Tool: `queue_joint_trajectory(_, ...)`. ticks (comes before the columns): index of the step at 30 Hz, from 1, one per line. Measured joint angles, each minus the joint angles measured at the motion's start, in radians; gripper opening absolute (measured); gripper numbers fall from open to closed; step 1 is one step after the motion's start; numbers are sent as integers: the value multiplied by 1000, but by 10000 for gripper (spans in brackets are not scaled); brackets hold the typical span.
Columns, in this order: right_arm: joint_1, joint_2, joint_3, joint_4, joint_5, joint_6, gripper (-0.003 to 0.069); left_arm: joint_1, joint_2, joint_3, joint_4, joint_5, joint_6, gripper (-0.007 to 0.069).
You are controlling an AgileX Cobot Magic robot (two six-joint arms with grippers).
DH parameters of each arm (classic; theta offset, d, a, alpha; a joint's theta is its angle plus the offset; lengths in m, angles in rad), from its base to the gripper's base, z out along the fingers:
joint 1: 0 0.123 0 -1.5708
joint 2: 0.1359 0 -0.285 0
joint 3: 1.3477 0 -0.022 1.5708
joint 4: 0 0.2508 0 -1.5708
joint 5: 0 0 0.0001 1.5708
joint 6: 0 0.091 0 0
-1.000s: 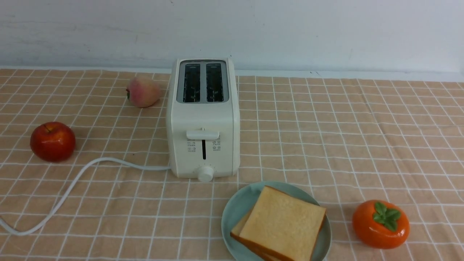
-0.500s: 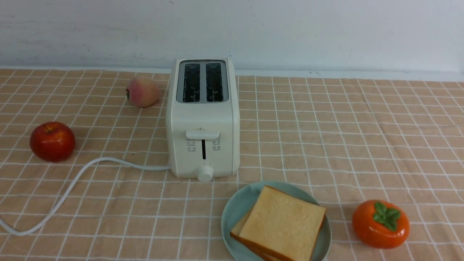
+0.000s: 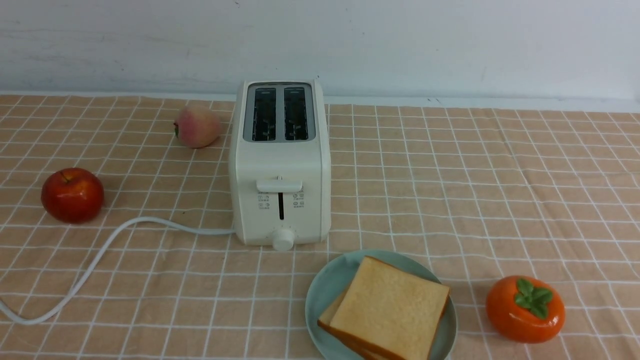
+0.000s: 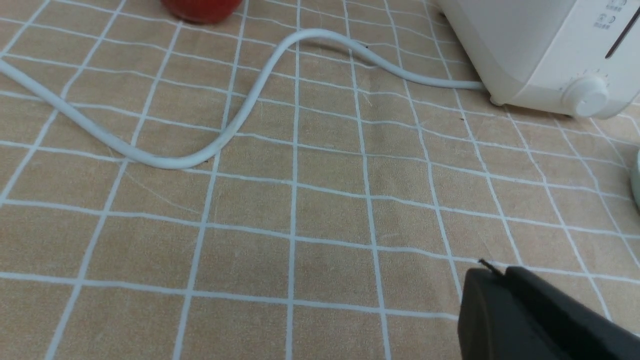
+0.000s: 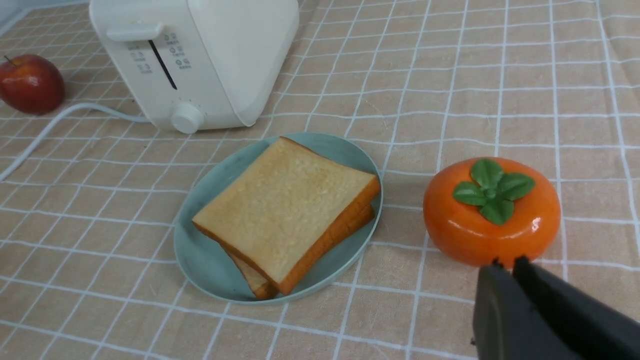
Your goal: Take toasted bread from bread machine on light coffee tablecloth place on plate.
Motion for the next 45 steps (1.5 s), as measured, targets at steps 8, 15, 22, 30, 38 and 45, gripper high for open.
queue_joint_trajectory(8,-14,-8,0,0,0,0,40,0,0,0,0,-1,0,28)
queue_joint_trajectory(15,-99,-44,6,-46,-14,-16,45,0,0,0,0,-2,0,36)
queue_joint_trajectory(22,-231,-136,154,-206,-112,-41,51,0,0,0,0,-2,0,39)
queue_joint_trajectory(30,-247,-178,313,-214,-197,-43,56,0,0,0,0,-3,0,50)
queue_joint_trajectory(38,-249,-179,316,-214,-208,-44,68,0,0,0,1,-5,0,52)
queue_joint_trajectory(45,-250,-179,316,-214,-208,-45,78,0,0,0,1,-6,0,55)
